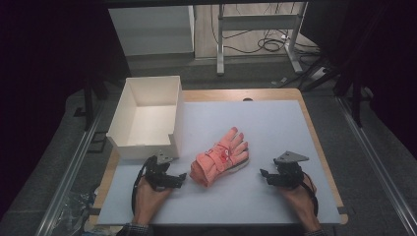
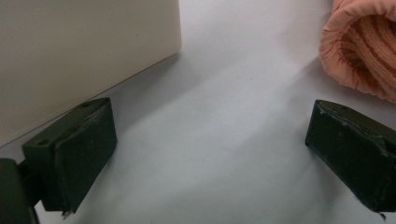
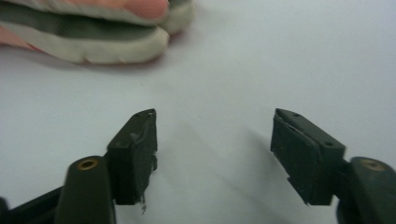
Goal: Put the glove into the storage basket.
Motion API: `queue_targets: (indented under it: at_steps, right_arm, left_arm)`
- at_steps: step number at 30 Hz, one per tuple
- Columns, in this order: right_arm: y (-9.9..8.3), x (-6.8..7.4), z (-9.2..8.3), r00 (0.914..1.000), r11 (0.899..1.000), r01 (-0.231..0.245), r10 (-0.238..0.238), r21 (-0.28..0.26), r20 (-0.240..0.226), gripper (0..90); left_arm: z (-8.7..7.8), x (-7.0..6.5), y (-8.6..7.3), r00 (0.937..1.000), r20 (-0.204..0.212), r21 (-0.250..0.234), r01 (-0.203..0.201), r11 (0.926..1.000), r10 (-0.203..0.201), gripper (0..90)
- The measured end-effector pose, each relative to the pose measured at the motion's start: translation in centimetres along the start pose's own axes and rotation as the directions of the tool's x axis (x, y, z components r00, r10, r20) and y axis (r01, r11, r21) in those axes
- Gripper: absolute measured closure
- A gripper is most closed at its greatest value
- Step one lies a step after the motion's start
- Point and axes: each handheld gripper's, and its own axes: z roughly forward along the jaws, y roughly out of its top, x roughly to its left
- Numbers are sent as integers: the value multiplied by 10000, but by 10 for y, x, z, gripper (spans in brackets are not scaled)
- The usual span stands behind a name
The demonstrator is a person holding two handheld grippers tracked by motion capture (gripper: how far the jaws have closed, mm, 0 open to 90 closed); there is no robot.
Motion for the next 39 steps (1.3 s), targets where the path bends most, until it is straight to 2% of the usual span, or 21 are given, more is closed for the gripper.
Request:
queue_targets:
  at_steps: [5, 7, 12, 19, 26, 32, 34, 37, 38, 39]
  right_arm:
    - [0, 0, 1, 10000, 9999, 59, -59, 83, -16, 259]
    - [0, 0, 2, 9999, 9999, -44, 42, 127, 153, 219]
    - [0, 0, 2, 9998, 9999, -69, 66, 106, 209, 205]
    - [-1, 1, 2, 9997, 9999, -64, 62, 92, 241, 202]
    - [-1, 1, 2, 9997, 9999, -66, 64, 88, 238, 202]
    - [-1, 0, 2, 9997, 9999, -67, 65, 87, 235, 202]
    - [-1, 0, 2, 9997, 9999, -69, 67, 86, 236, 202]
    - [-1, 0, 2, 9997, 9999, -62, 60, 87, 239, 202]
    - [-1, 0, 2, 9997, 9999, -69, 67, 85, 237, 201]
    - [-1, 0, 2, 9997, 9999, -69, 67, 85, 237, 201]
  left_arm:
    - [0, 1, 0, 10000, 57, 37, -59, 10000, 59, 18]
    - [-1, 2, 0, 9998, 163, 65, -120, 9999, 119, 18]
    - [-5, 2, 2, 9981, 472, 318, -402, 9987, 386, 29]
    - [-21, -8, 3, 9918, 1072, -165, -676, 9976, 690, 27]
    - [-38, -22, 9, 9856, 1423, -287, -876, 9957, 908, 0]
    - [-48, -35, 20, 9720, 1795, -71, -1530, 9882, 1517, 0]
    - [-50, -39, 24, 9688, 1906, -25, -1611, 9869, 1586, 0]
    - [-53, -45, 35, 9613, 2041, 52, -1903, 9817, 1853, 0]
    - [-52, -49, 43, 9572, 2017, 175, -2153, 9764, 2074, 0]
    - [-52, -49, 43, 9572, 2017, 175, -2153, 9764, 2074, 0]
